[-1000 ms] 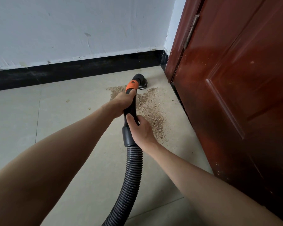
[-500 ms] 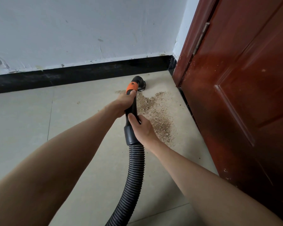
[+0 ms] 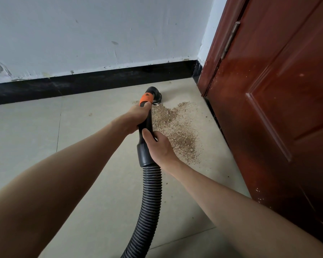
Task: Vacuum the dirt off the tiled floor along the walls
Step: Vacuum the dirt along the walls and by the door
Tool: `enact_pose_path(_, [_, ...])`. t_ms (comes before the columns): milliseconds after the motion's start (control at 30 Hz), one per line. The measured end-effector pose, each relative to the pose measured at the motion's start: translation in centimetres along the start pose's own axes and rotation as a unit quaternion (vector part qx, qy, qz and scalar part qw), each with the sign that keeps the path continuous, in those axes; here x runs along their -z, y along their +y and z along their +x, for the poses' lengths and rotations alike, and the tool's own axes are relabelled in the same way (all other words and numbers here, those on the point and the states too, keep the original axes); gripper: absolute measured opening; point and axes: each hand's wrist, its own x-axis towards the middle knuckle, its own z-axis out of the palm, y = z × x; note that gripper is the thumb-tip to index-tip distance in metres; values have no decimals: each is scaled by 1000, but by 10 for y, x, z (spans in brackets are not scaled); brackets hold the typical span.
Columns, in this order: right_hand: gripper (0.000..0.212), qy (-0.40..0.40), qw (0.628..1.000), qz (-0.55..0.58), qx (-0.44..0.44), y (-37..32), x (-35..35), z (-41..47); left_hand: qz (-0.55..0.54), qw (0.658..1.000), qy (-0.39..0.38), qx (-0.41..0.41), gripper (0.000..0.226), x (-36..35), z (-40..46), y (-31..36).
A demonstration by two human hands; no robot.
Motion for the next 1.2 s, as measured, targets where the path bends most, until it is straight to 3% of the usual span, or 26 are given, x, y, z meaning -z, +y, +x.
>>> enact_pose_path(1200, [33,-35,999,-30,17,-15,-23,-6,23,998,66,6,37,31,-2,-13])
